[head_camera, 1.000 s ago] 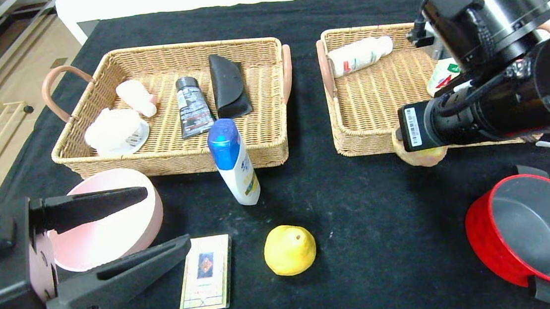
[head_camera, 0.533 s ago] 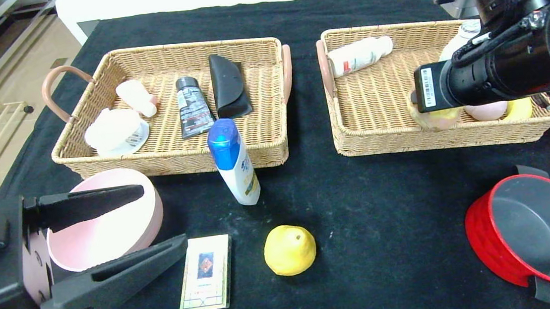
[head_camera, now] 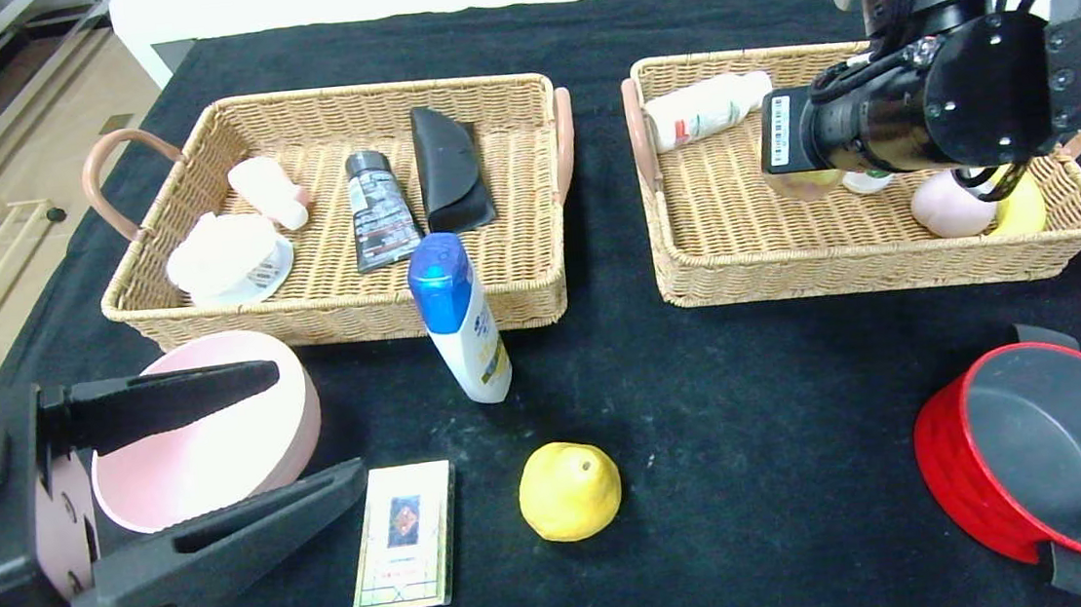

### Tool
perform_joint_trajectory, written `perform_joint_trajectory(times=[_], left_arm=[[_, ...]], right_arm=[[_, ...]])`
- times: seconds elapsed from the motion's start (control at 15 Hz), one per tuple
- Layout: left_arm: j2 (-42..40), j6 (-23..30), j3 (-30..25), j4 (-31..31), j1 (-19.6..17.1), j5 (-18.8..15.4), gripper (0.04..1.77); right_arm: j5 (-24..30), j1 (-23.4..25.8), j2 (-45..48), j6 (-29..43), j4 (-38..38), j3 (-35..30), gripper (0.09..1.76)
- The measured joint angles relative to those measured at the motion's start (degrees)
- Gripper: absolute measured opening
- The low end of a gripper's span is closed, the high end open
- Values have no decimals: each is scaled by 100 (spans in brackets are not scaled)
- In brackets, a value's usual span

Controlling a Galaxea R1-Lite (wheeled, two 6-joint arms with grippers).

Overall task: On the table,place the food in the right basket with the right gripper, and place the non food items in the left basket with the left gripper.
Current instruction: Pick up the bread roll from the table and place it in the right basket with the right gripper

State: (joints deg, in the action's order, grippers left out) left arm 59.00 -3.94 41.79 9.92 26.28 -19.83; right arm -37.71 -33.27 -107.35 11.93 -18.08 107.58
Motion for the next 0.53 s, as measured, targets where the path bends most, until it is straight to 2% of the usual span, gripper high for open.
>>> perform_joint_trajectory(times=[0.53], left_arm=[[0,-7,-4,-6,9,-1,172]], right_arm=[[9,160,-574,-382,806,240,87]])
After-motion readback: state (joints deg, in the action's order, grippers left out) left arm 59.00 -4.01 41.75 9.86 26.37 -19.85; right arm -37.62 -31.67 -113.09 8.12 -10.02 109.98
